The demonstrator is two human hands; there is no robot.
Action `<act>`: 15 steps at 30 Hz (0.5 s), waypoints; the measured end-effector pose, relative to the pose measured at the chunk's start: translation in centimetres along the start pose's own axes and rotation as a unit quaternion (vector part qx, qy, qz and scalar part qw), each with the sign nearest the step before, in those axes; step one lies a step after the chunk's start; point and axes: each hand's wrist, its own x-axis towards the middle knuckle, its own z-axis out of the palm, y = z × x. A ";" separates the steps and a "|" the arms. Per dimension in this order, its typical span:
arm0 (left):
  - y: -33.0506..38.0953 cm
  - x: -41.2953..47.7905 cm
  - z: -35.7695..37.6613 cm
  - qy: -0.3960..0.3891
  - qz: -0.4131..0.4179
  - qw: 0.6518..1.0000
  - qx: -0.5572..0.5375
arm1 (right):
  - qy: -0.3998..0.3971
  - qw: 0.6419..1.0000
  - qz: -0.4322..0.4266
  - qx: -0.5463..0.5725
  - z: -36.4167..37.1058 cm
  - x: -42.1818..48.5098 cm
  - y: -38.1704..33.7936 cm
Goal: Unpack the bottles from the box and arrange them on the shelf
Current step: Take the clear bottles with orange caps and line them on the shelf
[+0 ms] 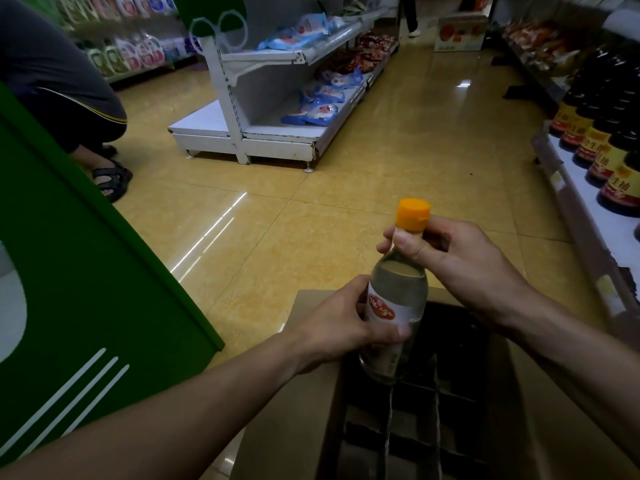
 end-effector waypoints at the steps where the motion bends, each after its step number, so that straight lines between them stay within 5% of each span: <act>1: 0.2 -0.1 0.0 -0.008 -0.001 1.000 -0.015 | 0.002 1.000 -0.008 0.024 0.0 -0.1 -0.2; 15: 1.2 -0.9 1.2 -0.109 -0.019 0.986 -0.127 | 0.004 0.957 -0.011 0.288 -0.6 0.4 -2.0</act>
